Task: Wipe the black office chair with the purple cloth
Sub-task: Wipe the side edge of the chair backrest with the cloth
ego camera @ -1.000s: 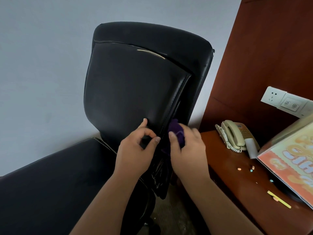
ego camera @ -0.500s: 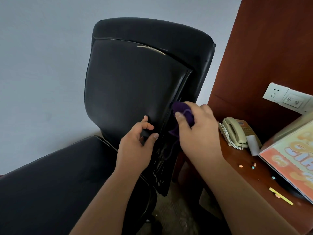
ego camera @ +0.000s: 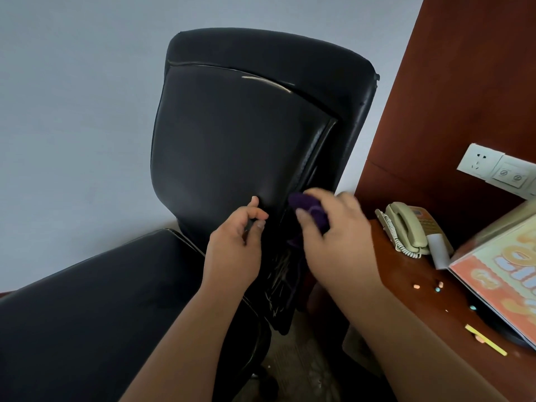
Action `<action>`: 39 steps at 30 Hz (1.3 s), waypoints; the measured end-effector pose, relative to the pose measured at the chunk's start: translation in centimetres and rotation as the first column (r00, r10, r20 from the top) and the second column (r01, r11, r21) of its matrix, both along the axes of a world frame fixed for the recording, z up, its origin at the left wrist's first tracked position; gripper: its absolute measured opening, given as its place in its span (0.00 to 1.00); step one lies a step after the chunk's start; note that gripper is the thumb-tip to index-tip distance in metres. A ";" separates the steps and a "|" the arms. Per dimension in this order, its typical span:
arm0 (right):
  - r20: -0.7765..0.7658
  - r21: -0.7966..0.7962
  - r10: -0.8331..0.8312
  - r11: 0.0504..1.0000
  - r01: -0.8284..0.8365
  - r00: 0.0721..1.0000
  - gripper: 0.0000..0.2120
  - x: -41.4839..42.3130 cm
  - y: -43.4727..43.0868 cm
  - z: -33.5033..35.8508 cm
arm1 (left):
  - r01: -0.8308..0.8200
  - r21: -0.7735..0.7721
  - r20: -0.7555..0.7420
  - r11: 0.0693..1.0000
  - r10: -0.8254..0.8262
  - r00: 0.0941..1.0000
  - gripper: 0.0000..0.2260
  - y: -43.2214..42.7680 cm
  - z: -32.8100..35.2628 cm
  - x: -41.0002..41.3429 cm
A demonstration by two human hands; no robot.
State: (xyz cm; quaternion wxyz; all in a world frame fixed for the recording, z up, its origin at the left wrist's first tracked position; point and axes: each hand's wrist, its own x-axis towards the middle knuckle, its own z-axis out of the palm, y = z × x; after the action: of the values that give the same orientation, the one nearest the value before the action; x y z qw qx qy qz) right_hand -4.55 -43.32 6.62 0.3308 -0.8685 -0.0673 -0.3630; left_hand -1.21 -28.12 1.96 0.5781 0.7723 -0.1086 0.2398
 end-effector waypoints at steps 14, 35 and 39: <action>-0.093 -0.259 -0.009 0.966 -0.015 0.996 0.14 -0.6 2.4 -1.6 | 0.016 -0.011 -0.020 1.000 -0.016 1.000 0.12 0.1 0.2 0.0; -0.335 -0.434 -0.039 0.893 -0.117 0.941 0.12 -1.4 3.9 -1.1 | 0.028 -0.037 -0.040 0.999 -0.030 0.999 0.12 0.1 0.3 -0.2; -0.176 -0.392 -0.095 0.920 0.019 0.980 0.09 -0.1 3.2 2.5 | 0.035 -0.027 -0.009 0.999 -0.035 0.999 0.16 0.0 0.3 -0.2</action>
State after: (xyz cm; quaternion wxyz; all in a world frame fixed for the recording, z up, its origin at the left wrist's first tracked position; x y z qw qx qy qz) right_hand -4.69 -40.14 9.10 0.1464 -0.9492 -0.0803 -0.2666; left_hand -1.42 -28.10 2.21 0.5928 0.7638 -0.1160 0.2273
